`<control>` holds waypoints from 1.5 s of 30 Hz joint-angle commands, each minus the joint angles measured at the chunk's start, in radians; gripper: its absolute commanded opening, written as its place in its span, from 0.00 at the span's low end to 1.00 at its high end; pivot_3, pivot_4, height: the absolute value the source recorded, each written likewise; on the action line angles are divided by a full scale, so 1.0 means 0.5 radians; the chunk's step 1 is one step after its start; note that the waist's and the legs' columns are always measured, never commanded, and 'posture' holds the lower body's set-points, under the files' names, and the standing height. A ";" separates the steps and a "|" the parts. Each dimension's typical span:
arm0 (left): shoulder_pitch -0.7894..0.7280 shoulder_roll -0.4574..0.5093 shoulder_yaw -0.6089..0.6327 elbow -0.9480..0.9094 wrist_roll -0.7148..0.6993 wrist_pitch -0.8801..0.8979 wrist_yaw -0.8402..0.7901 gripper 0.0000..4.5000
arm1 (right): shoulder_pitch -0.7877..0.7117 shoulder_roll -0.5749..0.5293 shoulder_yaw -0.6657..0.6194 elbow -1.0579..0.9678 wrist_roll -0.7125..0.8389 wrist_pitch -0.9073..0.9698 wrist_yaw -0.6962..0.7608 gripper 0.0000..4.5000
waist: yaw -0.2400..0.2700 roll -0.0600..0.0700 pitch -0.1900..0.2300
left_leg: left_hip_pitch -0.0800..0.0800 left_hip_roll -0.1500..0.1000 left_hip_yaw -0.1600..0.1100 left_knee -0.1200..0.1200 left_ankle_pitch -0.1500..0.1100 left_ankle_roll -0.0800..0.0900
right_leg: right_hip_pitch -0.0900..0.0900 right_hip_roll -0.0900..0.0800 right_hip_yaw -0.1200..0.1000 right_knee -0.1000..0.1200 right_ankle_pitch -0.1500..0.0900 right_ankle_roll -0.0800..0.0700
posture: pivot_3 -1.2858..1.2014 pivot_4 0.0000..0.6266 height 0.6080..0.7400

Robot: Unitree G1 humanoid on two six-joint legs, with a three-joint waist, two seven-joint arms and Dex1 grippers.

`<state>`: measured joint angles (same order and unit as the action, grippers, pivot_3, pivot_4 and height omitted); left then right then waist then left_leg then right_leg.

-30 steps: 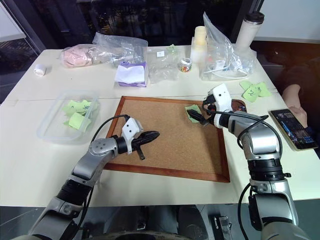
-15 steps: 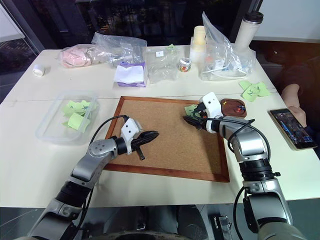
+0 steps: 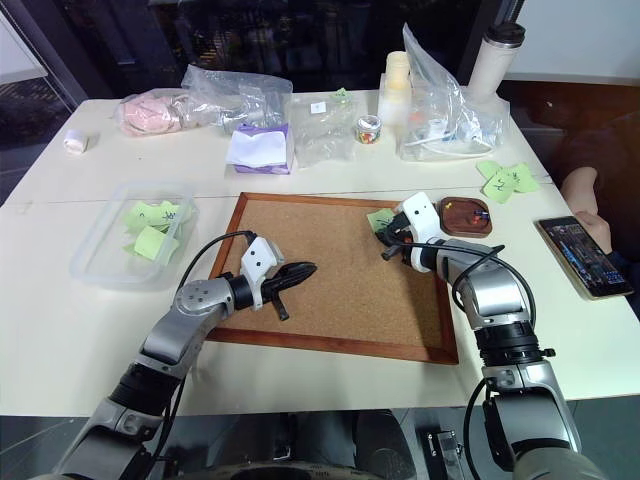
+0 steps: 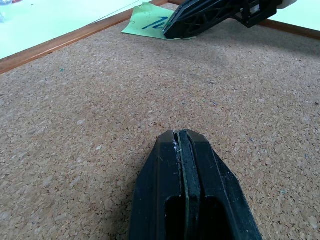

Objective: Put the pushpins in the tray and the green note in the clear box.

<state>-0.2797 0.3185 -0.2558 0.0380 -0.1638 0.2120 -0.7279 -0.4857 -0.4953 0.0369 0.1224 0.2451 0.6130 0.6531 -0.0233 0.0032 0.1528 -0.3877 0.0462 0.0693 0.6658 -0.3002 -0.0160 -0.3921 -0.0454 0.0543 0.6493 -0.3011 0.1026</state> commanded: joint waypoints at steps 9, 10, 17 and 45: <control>0.150 0.019 -0.085 0.166 0.077 0.111 0.003 0.00 | -0.025 -0.072 -0.085 -0.358 0.091 0.155 0.046 0.02 | 0.005 0.000 0.000 | 0.000 0.001 0.000 -0.001 0.000 0.000 | 0.000 0.000 0.000 -0.001 0.000 0.000 | 0.52 0.24 1.00; 0.153 0.020 -0.089 0.169 0.081 0.106 0.002 0.00 | -0.022 -0.080 -0.086 -0.372 0.096 0.163 0.049 0.02 | 0.005 0.000 0.000 | 0.000 0.001 0.000 -0.001 0.000 0.000 | 0.000 0.000 0.000 -0.001 0.000 0.000 | 0.52 0.24 1.00; 0.083 -0.068 -0.030 0.161 0.039 0.125 0.084 0.00 | 0.042 -0.147 -0.094 -0.585 0.147 0.268 0.051 0.02 | 0.011 0.000 0.000 | 0.000 0.000 -0.001 -0.001 0.000 0.000 | 0.000 -0.002 0.000 -0.002 0.000 0.000 | 0.52 0.24 1.00; -0.522 -0.831 0.794 0.142 -1.149 1.241 0.488 0.53 | 0.214 -0.190 -0.080 -1.313 0.357 0.678 -0.139 0.00 | 0.024 -0.026 0.015 | -0.041 -0.010 -0.023 0.005 0.006 -0.009 | -0.030 -0.004 -0.013 -0.001 0.001 0.001 | 0.52 0.24 1.00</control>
<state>-0.5221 -0.0899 0.1514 0.1178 -0.7118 0.8268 -0.4783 -0.3621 -0.5872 0.0119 -0.4872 0.4084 0.9546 0.5870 -0.0114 -0.0100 0.1604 -0.4084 0.0410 0.0578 0.6683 -0.2973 -0.0206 -0.4072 -0.0473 0.0477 0.6490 -0.3007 0.1033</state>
